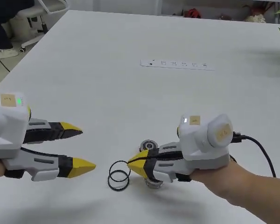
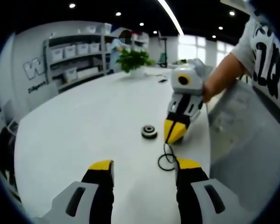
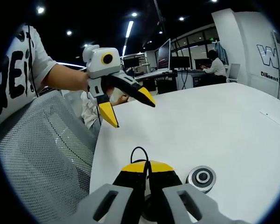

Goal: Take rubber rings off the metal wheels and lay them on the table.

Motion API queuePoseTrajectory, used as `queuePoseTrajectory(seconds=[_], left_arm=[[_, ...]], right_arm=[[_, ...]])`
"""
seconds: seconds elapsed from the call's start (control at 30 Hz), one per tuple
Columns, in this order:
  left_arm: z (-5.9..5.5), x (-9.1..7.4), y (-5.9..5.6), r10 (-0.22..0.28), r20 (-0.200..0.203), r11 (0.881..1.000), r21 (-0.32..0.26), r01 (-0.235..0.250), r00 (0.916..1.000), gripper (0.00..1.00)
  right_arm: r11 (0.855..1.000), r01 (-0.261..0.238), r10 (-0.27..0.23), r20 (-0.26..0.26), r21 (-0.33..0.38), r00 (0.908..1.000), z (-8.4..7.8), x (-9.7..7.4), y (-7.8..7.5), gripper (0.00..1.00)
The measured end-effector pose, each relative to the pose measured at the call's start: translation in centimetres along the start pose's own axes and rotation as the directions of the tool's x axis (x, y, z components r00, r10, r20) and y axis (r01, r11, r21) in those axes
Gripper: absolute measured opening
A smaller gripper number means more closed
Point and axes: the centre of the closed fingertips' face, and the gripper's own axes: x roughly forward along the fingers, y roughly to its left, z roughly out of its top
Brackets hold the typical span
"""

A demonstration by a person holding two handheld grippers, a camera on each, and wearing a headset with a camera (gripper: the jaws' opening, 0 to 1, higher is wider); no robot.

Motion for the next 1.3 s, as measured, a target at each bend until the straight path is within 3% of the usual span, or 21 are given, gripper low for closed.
queuePoseTrajectory(seconds=[0.33,1.3], left_arm=[[-0.4,-0.3,0.0,0.002,-0.011,1.000,0.004,-0.002,0.9999,0.53],[-0.7,0.1,-0.2,-0.010,-0.026,1.000,0.002,0.010,0.9996,0.53]], right_arm=[[1.000,-0.028,0.028,-0.021,0.005,0.9994,-0.6,0.4,0.8,0.00],[1.000,-0.015,0.014,-0.052,-0.002,0.9985,-1.5,0.5,0.5,0.02]])
